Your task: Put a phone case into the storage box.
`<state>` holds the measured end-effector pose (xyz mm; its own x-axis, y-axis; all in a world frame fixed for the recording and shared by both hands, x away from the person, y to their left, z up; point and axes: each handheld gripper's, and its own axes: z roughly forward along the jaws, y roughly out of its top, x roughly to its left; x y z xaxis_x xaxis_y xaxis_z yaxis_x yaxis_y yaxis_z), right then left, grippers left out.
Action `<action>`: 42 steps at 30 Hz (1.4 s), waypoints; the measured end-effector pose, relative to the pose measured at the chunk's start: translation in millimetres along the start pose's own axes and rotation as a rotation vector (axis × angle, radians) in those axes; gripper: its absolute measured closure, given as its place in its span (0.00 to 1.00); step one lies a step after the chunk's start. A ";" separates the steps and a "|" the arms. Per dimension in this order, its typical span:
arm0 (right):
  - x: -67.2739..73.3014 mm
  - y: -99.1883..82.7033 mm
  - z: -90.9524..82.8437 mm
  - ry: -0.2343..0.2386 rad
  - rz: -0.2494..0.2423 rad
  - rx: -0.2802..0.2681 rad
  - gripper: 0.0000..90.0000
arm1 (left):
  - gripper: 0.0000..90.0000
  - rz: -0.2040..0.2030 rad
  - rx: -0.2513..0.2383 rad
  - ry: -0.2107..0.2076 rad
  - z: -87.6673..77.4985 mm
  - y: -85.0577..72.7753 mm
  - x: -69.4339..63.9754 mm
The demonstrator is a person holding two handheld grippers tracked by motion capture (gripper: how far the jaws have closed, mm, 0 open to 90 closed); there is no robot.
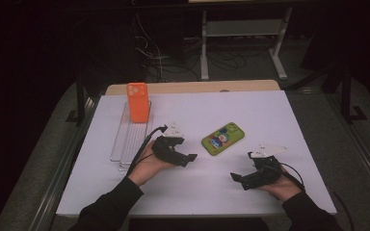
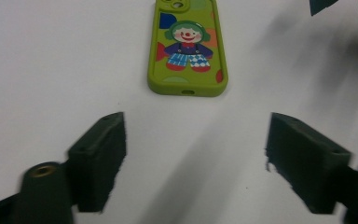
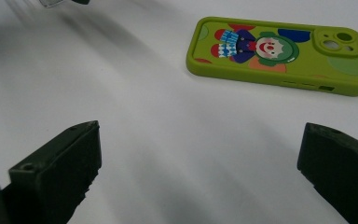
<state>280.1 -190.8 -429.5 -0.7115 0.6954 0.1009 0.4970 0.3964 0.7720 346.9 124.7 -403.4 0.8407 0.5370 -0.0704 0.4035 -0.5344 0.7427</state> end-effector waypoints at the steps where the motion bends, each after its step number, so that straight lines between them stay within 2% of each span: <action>1: 0.1 0.2 0.1 0.000 0.001 -0.001 0.00 | 0.33 -0.013 -0.015 0.006 0.8 0.1 0.3; 3: -0.2 0.2 0.5 -0.002 -0.002 -0.002 0.00 | 0.40 -0.009 -0.004 0.006 1.2 0.1 3.2; 4: -0.2 0.1 0.6 -0.003 -0.001 0.000 0.00 | 0.43 -0.027 -0.009 0.007 2.2 -0.2 3.4; 5: -0.3 0.0 0.9 -0.001 -0.001 -0.001 0.00 | 0.48 -0.016 -0.002 0.007 2.2 -0.1 5.4; 7: -0.2 0.3 0.8 -0.003 0.000 -0.002 0.00 | 0.57 -0.026 0.002 0.013 5.4 2.0 8.2; 12: -1.1 0.5 1.3 -0.003 0.006 0.006 0.00 | 0.80 -0.021 0.037 0.044 23.2 8.2 18.7; 13: -0.9 0.6 1.2 -0.002 0.006 0.005 0.00 | 0.86 -0.017 0.040 0.039 27.0 9.7 22.5; 15: -0.9 0.7 1.2 -0.001 0.006 0.005 0.00 | 0.94 -0.024 0.057 0.041 37.0 12.8 28.3; 17: -0.8 0.8 1.4 0.000 0.009 0.006 0.00 | 0.99 -0.063 0.038 0.028 46.1 15.0 29.9; 18: -0.9 0.8 1.6 0.001 0.007 0.006 0.00 | 0.99 -0.053 0.049 0.022 49.0 16.4 32.5; 19: -1.0 0.7 1.7 0.002 0.007 0.006 0.00 | 0.99 -0.071 0.039 0.022 54.2 17.6 32.5; 20: -1.1 0.6 1.9 0.002 0.004 0.006 0.00 | 0.99 -0.056 0.053 0.026 57.4 18.8 34.7; 21: -1.2 0.5 1.8 0.003 0.004 0.007 0.00 | 1.00 -0.059 0.046 0.022 61.9 19.6 36.2; 26: -1.0 0.7 1.9 0.005 0.002 0.004 0.00 | 1.00 -0.096 0.046 0.023 79.1 26.4 45.0; 27: -0.8 0.7 2.0 0.006 0.001 0.003 0.00 | 1.00 -0.088 0.046 0.020 81.8 27.8 47.2; 30: -0.6 0.8 2.2 0.007 -0.002 0.007 0.00 | 1.00 -0.103 0.040 0.013 90.2 32.3 49.0; 31: -0.7 0.8 2.3 0.007 -0.001 0.006 0.00 | 1.00 -0.113 0.030 0.007 92.9 33.0 48.1; 34: -1.0 0.7 1.9 0.008 -0.003 0.001 0.00 | 1.00 -0.087 0.061 0.003 98.6 35.3 45.7; 39: -1.6 0.6 1.2 0.008 -0.003 -0.001 0.00 | 1.00 -0.095 0.060 -0.021 103.3 35.4 38.1; 42: -1.4 0.7 1.7 0.008 -0.008 -0.004 0.00 | 1.00 -0.063 0.077 -0.051 104.8 36.9 28.9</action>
<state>282.3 -190.4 -430.1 -0.7197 0.6871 0.0999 0.4890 0.3994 0.7755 423.9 52.2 -447.9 0.8290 0.5387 -0.1505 0.4813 -0.5499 0.6827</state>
